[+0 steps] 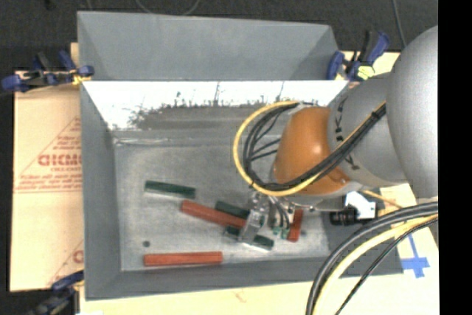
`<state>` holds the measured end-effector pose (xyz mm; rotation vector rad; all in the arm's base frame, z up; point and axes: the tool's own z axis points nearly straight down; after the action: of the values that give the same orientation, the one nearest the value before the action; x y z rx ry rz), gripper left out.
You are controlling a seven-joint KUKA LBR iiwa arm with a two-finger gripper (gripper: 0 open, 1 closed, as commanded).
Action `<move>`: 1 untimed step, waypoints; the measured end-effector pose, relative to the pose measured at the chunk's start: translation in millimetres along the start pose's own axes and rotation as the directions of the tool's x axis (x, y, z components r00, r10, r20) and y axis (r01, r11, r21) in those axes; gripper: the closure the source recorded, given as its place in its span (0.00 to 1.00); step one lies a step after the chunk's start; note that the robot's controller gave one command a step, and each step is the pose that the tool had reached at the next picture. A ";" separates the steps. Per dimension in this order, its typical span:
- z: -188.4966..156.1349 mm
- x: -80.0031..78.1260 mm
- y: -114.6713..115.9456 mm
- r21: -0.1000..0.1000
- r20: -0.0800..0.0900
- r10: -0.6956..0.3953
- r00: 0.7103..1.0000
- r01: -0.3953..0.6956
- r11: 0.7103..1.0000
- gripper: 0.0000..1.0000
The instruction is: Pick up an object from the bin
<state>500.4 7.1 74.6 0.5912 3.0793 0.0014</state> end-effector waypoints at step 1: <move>0.0 -0.1 0.0 0.000 0.000 -0.001 1.000 0.001 1.000 1.00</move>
Offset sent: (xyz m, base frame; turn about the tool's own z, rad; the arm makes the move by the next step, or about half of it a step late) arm 0.0000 0.0000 0.0000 0.0000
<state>500.5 7.1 74.6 0.5890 3.0797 0.0013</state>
